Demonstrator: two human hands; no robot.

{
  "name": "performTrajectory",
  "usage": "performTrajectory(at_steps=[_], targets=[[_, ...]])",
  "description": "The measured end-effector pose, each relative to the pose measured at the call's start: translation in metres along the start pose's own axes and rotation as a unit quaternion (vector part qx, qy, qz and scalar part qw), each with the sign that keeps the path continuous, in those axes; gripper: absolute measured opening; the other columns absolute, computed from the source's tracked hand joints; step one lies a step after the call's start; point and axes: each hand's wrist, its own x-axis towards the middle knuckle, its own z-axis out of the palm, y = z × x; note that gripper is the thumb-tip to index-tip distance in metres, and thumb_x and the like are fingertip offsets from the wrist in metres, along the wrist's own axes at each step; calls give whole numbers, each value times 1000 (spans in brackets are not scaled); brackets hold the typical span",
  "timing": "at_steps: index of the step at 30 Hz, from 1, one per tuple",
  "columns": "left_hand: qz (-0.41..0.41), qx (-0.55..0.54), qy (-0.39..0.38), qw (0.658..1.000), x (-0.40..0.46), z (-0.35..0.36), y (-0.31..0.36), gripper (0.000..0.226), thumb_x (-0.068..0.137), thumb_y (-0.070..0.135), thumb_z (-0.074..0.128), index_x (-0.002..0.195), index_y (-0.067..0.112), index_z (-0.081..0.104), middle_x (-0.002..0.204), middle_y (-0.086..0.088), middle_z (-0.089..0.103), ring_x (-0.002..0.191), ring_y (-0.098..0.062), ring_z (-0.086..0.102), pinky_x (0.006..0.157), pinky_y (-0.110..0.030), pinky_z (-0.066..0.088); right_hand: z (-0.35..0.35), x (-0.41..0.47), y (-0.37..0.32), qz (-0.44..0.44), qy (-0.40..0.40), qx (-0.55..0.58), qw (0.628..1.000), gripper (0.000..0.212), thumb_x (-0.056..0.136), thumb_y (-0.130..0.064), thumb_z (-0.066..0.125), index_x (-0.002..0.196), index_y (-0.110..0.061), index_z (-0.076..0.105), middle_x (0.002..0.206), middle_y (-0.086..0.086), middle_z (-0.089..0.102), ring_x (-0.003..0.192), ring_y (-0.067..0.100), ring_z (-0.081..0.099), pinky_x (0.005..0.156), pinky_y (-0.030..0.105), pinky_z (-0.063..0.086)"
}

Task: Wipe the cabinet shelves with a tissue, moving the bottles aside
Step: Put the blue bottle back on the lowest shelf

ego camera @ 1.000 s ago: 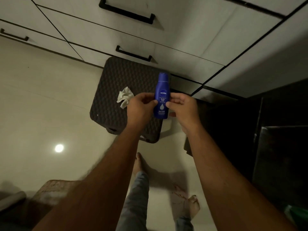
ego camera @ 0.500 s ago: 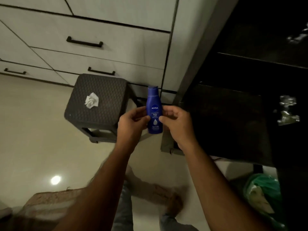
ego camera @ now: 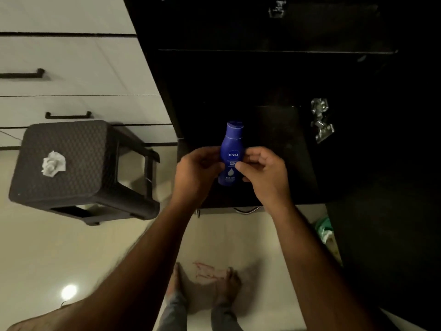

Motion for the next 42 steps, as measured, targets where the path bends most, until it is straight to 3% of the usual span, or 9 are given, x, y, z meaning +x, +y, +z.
performTrajectory(at_steps=[4, 6, 11, 19, 24, 29, 34, 39, 42], targets=[[60, 53, 9, 997, 43, 24, -3, 32, 88, 6, 64, 119, 13, 62, 114, -1, 68, 103, -8, 65, 91, -31, 54, -18, 37, 4, -58, 35, -52, 996, 31, 80, -3, 75, 91, -29, 61, 94, 1, 72, 84, 13, 69, 74, 31, 57], [76, 69, 36, 994, 67, 35, -3, 31, 85, 7, 68, 116, 12, 65, 110, -1, 71, 102, -10, 67, 92, -38, 55, -23, 58, 3, -86, 57, -78, 992, 27, 80, -4, 75, 93, -24, 63, 95, -2, 72, 85, 10, 69, 77, 29, 57], [120, 159, 89, 976, 116, 58, 2, 34, 86, 11, 69, 120, 13, 64, 112, -2, 70, 103, -9, 64, 93, -19, 49, -30, 108, -2, -92, 82, -126, 984, 21, 82, -5, 73, 99, -15, 66, 95, -5, 72, 88, 4, 68, 81, 20, 54], [108, 170, 102, 974, 157, 65, -7, 34, 87, 15, 69, 121, 14, 64, 115, -2, 69, 106, -12, 64, 96, -33, 52, -28, 154, 6, -115, 88, -177, 974, 19, 83, -6, 73, 99, -13, 66, 97, 1, 72, 89, 8, 68, 79, 19, 55], [102, 179, 103, 973, 167, 66, -8, 35, 89, 15, 68, 123, 15, 62, 118, 0, 68, 108, -8, 61, 98, -25, 49, -27, 163, 12, -124, 85, -175, 973, 18, 85, -9, 72, 102, -13, 65, 100, -2, 71, 90, 3, 66, 74, 9, 50], [85, 188, 107, 973, 172, 68, -11, 36, 87, 17, 69, 123, 16, 64, 116, 0, 69, 108, -10, 63, 97, -24, 48, -25, 167, 14, -115, 94, -185, 971, 22, 86, -10, 71, 106, -15, 66, 105, -3, 70, 94, 3, 65, 75, 11, 50], [71, 229, 73, 968, 168, 63, -13, 40, 90, 19, 66, 130, 16, 59, 126, -2, 65, 114, -11, 59, 92, -14, 40, -26, 164, 16, -110, 105, -192, 970, 28, 85, -10, 73, 111, -14, 65, 106, -4, 70, 94, 4, 65, 74, 11, 49], [43, 182, 47, 981, 140, 48, -19, 46, 90, 15, 67, 134, 16, 55, 131, -4, 61, 115, -12, 59, 96, -19, 45, -40, 143, 15, -99, 148, -179, 968, 34, 84, -9, 74, 116, -13, 65, 108, -3, 69, 94, 6, 64, 76, 7, 46], [46, 184, 34, 981, 106, 41, -19, 46, 89, 15, 68, 133, 16, 56, 127, -3, 64, 112, -12, 61, 94, -22, 48, -45, 123, 12, -77, 156, -183, 968, 32, 85, -14, 74, 116, -16, 65, 108, -8, 68, 91, -2, 60, 70, -1, 41]])
